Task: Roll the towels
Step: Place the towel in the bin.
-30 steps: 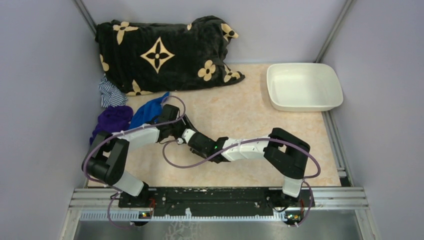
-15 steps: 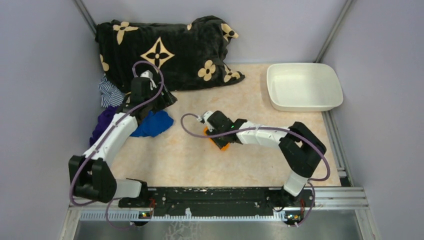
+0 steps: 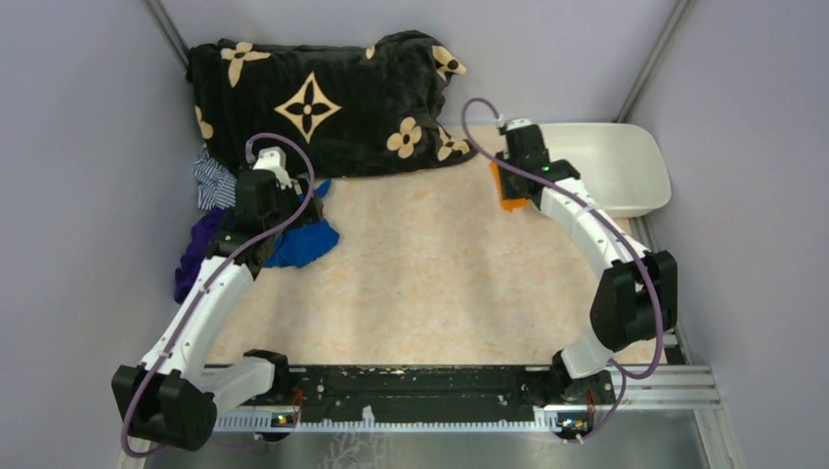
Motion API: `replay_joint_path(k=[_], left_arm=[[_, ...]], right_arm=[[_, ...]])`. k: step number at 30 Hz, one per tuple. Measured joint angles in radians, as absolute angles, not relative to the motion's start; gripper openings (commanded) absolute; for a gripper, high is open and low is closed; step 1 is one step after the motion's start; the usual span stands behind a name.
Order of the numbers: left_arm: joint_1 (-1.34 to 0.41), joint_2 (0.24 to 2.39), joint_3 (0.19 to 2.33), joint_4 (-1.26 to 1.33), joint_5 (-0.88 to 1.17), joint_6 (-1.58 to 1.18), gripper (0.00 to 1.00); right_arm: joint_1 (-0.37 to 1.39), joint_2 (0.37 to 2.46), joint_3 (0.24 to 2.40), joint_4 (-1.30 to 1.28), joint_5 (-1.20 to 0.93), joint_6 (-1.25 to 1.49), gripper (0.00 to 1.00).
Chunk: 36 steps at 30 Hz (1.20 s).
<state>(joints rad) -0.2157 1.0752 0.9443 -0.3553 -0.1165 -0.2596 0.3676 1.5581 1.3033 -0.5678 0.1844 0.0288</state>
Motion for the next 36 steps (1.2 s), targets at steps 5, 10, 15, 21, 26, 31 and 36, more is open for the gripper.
replay_joint_path(k=[5,10,15,21,26,31,36], left_arm=[[-0.216,1.066,0.916,-0.355,-0.147,-0.23,0.81],[-0.224,1.052,0.915,-0.353,-0.186,-0.215,0.82],[-0.229,1.051,0.915,-0.352,-0.208,-0.205,0.82],[-0.229,1.06,0.915,-0.352,-0.218,-0.204,0.82],[-0.229,1.073,0.915,-0.352,-0.219,-0.203,0.82],[-0.229,1.076,0.915,-0.352,-0.222,-0.2,0.82],[-0.229,1.082,0.913,-0.351,-0.223,-0.2,0.82]], right_arm=[[0.225,1.58,1.426,-0.597,0.33,0.009,0.0],[0.141,1.689,1.518,-0.563,0.514,-0.06,0.0],[0.113,1.839,1.528,-0.498,0.645,-0.162,0.0],[0.107,2.003,1.559,-0.495,0.628,-0.227,0.0],[0.102,2.083,1.605,-0.541,0.502,-0.231,0.0],[0.082,2.113,1.646,-0.585,0.361,-0.208,0.0],[0.031,2.117,1.659,-0.604,0.215,-0.172,0.0]])
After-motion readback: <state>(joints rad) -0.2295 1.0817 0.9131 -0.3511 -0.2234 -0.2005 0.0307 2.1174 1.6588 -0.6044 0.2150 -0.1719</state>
